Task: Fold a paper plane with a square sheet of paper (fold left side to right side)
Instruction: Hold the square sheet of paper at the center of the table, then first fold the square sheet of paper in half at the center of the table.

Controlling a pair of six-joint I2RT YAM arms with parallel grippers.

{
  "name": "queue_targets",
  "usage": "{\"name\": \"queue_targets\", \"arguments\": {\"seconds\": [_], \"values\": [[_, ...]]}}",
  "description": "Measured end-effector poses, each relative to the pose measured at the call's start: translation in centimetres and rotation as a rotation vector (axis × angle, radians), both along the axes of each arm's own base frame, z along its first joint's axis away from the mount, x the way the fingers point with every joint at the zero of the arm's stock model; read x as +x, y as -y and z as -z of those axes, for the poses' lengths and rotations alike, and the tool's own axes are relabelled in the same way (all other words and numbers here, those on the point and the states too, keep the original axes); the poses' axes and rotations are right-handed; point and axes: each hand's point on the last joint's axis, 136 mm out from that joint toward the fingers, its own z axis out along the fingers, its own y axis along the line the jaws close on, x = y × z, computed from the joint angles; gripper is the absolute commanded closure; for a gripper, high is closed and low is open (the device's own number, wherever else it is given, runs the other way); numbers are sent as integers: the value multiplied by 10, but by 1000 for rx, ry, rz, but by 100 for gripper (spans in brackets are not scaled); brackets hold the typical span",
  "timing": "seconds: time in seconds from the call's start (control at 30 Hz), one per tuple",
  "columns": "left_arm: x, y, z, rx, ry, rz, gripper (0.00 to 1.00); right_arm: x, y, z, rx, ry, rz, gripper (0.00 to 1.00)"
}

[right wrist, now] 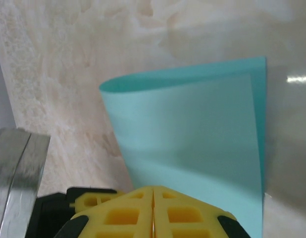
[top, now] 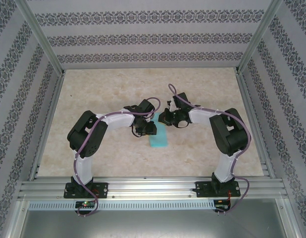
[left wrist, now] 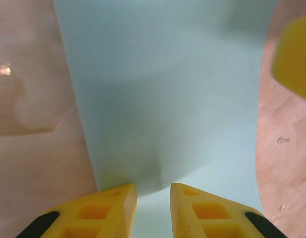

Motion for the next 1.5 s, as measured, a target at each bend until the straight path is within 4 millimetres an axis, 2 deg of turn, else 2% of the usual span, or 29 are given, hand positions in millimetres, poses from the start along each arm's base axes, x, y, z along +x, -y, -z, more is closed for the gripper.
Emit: {"name": "queue_targets", "arguments": {"seconds": [0.33,0.6,1.5], "values": [[0,0,0,0,0,0,72,11,-6,15,-7,-32,12,91],[-1,1,0,1,3,9,71,10,3,32,-77,-65,22,91],[-13,7,-4,-91,118,82,68,9,2,33,-113,-47,4,91]]}}
